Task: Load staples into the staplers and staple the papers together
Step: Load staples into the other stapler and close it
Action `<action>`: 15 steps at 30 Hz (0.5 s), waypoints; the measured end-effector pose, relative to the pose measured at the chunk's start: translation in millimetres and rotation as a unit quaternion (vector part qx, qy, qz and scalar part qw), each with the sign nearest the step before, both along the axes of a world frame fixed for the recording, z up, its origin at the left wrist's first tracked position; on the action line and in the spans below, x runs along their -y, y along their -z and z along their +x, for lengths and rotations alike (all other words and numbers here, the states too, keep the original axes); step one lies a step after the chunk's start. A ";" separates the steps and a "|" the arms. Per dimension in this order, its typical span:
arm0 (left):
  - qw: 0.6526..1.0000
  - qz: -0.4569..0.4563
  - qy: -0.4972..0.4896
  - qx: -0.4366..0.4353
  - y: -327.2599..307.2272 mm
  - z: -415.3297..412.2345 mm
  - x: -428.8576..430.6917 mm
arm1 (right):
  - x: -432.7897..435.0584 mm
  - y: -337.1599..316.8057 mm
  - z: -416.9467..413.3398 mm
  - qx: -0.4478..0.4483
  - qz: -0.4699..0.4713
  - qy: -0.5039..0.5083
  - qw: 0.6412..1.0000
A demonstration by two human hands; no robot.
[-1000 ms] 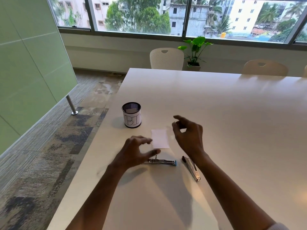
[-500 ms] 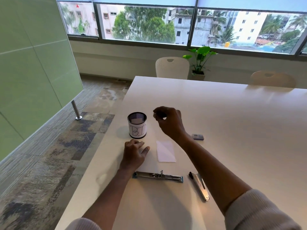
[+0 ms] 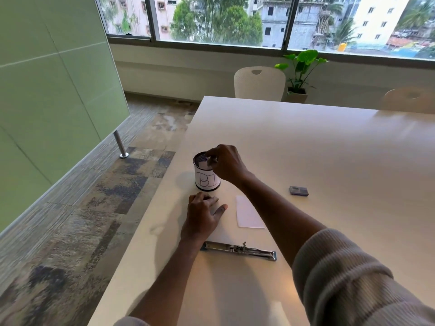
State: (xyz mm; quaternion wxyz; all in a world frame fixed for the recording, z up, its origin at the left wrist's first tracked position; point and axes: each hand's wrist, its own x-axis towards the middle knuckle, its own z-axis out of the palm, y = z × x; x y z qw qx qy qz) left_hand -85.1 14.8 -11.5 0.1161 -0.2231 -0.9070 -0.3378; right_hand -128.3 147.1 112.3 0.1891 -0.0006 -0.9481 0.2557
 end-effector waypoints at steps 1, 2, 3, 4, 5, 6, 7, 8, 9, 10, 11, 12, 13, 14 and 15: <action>1.000 0.000 0.000 0.000 0.1 0.1 0.3 | -0.4 0.5 -0.7 -0.002 0.002 -0.004 1.000; 1.000 0.001 -0.001 0.001 0.7 -0.2 0.6 | -1.1 1.1 -1.0 -0.009 -0.001 -0.007 1.000; 1.000 0.003 -0.002 0.001 1.0 -0.5 0.5 | -2.6 1.0 -0.4 -0.020 -0.010 -0.007 1.000; 1.000 0.005 -0.002 0.001 1.0 -0.6 0.7 | -4.3 0.4 1.5 -0.034 -0.024 -0.004 0.999; 1.000 0.006 -0.003 -0.001 1.1 -0.7 0.8 | -6.6 -0.5 4.1 -0.047 -0.042 0.002 0.998; 1.000 0.005 -0.003 -0.002 1.4 -0.7 0.7 | -9.7 -1.7 7.6 -0.058 -0.061 0.010 0.996; 1.000 0.005 -0.003 -0.003 1.6 -0.4 0.8 | -13.3 -2.7 12.1 -0.067 -0.076 0.020 0.995; 1.000 0.005 -0.004 -0.004 1.7 -0.3 1.0 | -17.9 -3.5 17.3 -0.073 -0.086 0.029 0.993; 1.000 0.006 -0.004 -0.006 1.9 -0.2 0.9 | -24.0 -3.5 23.9 -0.077 -0.094 0.037 0.992; 1.000 0.011 -0.006 -0.007 2.1 0.0 1.0 | -30.9 -3.1 31.9 -0.080 -0.102 0.045 0.991; 1.000 0.017 -0.008 -0.008 1.8 -0.3 1.1 | -38.8 -2.4 40.5 -0.085 -0.109 0.053 0.989; 1.000 0.021 -0.009 -0.009 1.2 -0.7 0.9 | -48.1 -0.5 49.7 -0.092 -0.116 0.063 0.987; 1.000 0.021 -0.007 -0.009 0.6 -1.1 -0.4 | -58.5 2.2 59.4 -0.097 -0.121 0.074 0.985; 1.000 0.016 -0.005 -0.011 -0.4 -1.3 -1.1 | -68.1 5.3 68.8 -0.099 -0.123 0.084 0.984; 1.000 0.010 -0.001 -0.017 -2.1 -1.2 -1.9 | -77.0 8.7 77.9 -0.097 -0.125 0.094 0.983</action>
